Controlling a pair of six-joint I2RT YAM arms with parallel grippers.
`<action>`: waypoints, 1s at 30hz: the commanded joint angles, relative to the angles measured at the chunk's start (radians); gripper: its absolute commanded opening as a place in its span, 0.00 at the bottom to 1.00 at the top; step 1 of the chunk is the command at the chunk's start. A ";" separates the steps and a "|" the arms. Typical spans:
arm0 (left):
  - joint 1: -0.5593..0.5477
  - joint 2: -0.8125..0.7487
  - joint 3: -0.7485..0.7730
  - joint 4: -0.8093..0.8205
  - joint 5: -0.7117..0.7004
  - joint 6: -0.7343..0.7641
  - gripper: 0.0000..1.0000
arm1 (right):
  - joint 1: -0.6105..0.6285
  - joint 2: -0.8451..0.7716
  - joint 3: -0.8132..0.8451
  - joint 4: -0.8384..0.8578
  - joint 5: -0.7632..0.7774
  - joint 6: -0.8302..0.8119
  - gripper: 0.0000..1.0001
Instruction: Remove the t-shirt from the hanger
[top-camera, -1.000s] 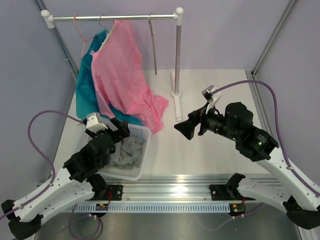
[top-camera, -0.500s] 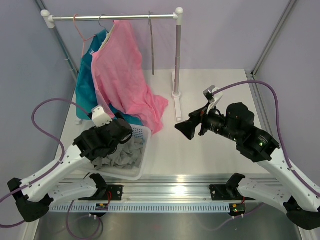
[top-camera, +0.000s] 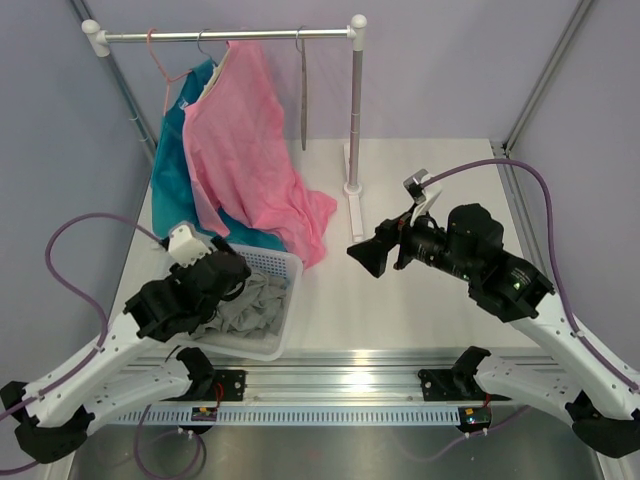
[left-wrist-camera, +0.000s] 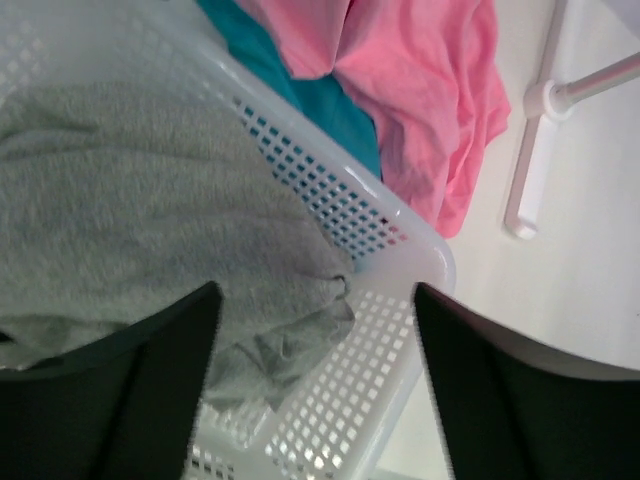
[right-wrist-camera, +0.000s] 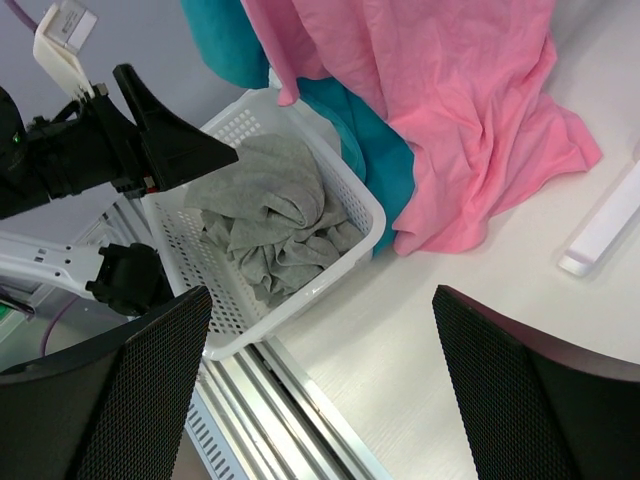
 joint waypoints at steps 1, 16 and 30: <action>0.002 -0.102 -0.139 0.206 -0.142 0.029 0.52 | 0.005 0.011 -0.015 0.059 -0.018 0.015 0.99; 0.014 0.186 -0.322 0.213 -0.234 -0.319 0.00 | 0.005 0.018 -0.034 0.050 0.006 -0.008 1.00; 0.012 -0.134 -0.063 0.379 -0.017 0.483 0.99 | 0.005 -0.005 -0.038 -0.023 0.225 0.084 0.99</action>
